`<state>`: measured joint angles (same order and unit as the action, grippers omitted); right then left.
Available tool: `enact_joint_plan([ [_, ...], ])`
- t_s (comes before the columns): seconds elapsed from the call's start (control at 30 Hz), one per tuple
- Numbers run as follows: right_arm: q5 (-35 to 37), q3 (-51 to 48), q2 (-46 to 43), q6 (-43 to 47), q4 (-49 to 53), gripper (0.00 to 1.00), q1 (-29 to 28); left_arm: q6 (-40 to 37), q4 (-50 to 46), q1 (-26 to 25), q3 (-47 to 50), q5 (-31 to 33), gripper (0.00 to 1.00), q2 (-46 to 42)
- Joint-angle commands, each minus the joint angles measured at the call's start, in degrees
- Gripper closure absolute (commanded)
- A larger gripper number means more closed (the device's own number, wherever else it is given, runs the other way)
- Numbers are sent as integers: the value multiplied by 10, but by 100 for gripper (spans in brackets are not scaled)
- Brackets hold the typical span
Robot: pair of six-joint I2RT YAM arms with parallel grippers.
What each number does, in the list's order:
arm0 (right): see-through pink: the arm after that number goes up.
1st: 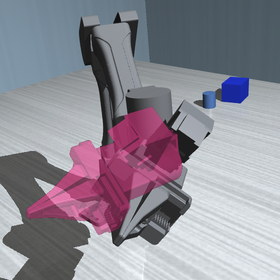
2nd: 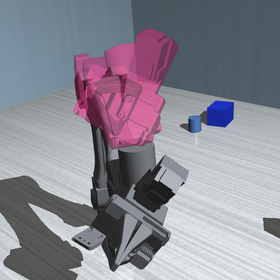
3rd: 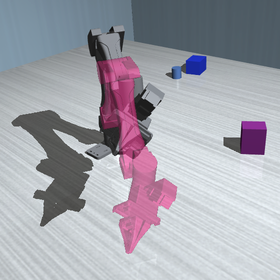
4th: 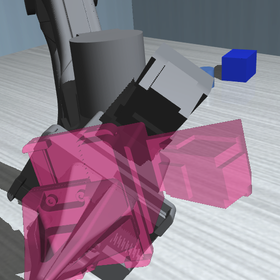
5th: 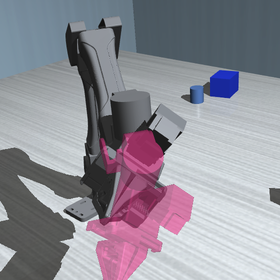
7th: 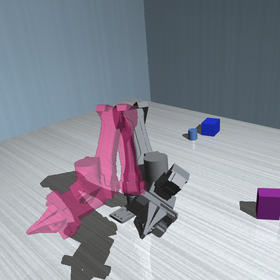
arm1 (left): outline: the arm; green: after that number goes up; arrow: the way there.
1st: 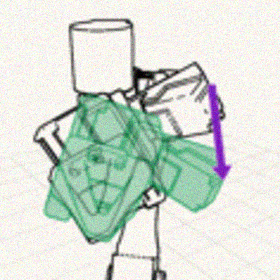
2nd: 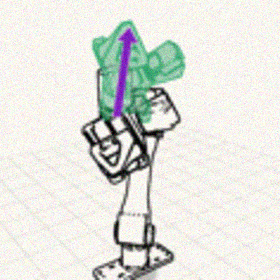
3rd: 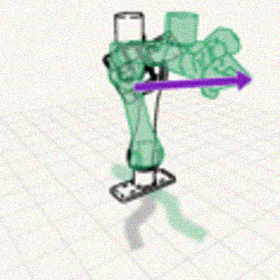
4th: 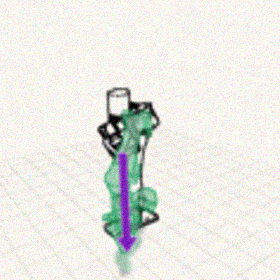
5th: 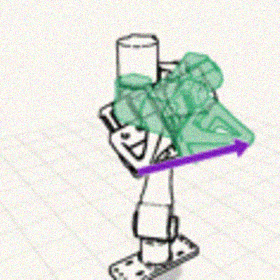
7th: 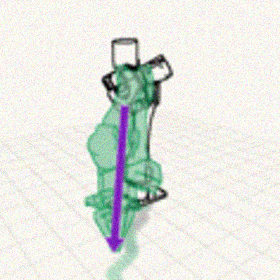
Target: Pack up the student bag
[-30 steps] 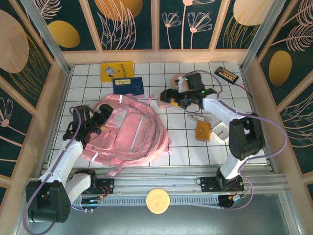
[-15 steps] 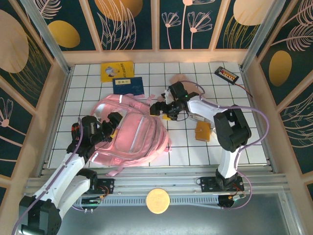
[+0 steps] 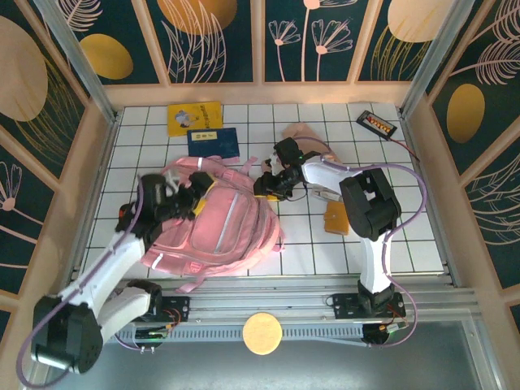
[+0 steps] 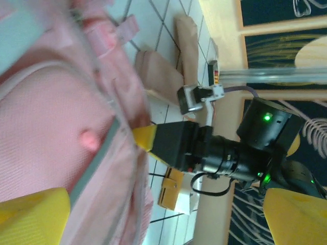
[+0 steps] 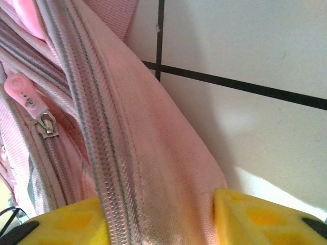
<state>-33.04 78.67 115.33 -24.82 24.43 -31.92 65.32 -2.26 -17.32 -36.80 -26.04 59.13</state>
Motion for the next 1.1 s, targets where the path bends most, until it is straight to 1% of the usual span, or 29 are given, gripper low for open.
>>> enact_joint_plan([
  [0.0, -22, 27, -5, -19, -21, 56, 0, -192, -176, -94, -90, 90, 9, 73],
  [0.03, -27, 31, -5, -24, -22, 56, 0, -200, -174, -131, -85, 111, 15, 97],
  [0.1, -32, 39, -7, -30, -20, 58, 0, -220, -180, -184, -83, 150, 18, 139],
  [0.17, -34, 40, -11, -36, -22, 58, 0, -244, -208, -209, -103, 184, 20, 169],
  [0.27, -35, 39, -16, -37, -21, 58, 0, -263, -240, -219, -137, 223, 20, 188],
  [0.33, -36, 34, -17, -39, -25, 59, 0, -271, -260, -225, -160, 242, 23, 211],
  [0.43, -39, 30, -19, -42, -29, 60, -1, -286, -290, -248, -186, 271, 28, 256],
  [0.5, -40, 25, -24, -42, -32, 61, 0, -293, -293, -259, -207, 284, 32, 277],
  [0.7, -42, 11, -34, -38, -34, 62, 2, -300, -272, -263, -214, 284, 45, 315],
  [0.73, -42, 8, -37, -39, -36, 63, 2, -303, -271, -264, -214, 287, 50, 323],
  [0.8, -43, 2, -42, -43, -44, 66, 2, -304, -272, -263, -213, 289, 64, 332],
  [0.83, -44, -1, -45, -45, -48, 70, 3, -305, -275, -263, -214, 294, 74, 335],
  [0.9, -41, -9, -52, -50, -54, 79, 2, -310, -294, -263, -225, 315, 100, 334],
  [1.0, -29, -34, -79, -63, -80, 100, 2, -340, -340, -261, -266, 379, 100, 316],
  [1.03, -27, -46, -91, -74, -93, 100, 2, -355, -353, -257, -284, 397, 100, 311],
  [1.07, -26, -58, -104, -83, -106, 100, 22, -371, -362, -252, -300, 407, 100, 308],
])
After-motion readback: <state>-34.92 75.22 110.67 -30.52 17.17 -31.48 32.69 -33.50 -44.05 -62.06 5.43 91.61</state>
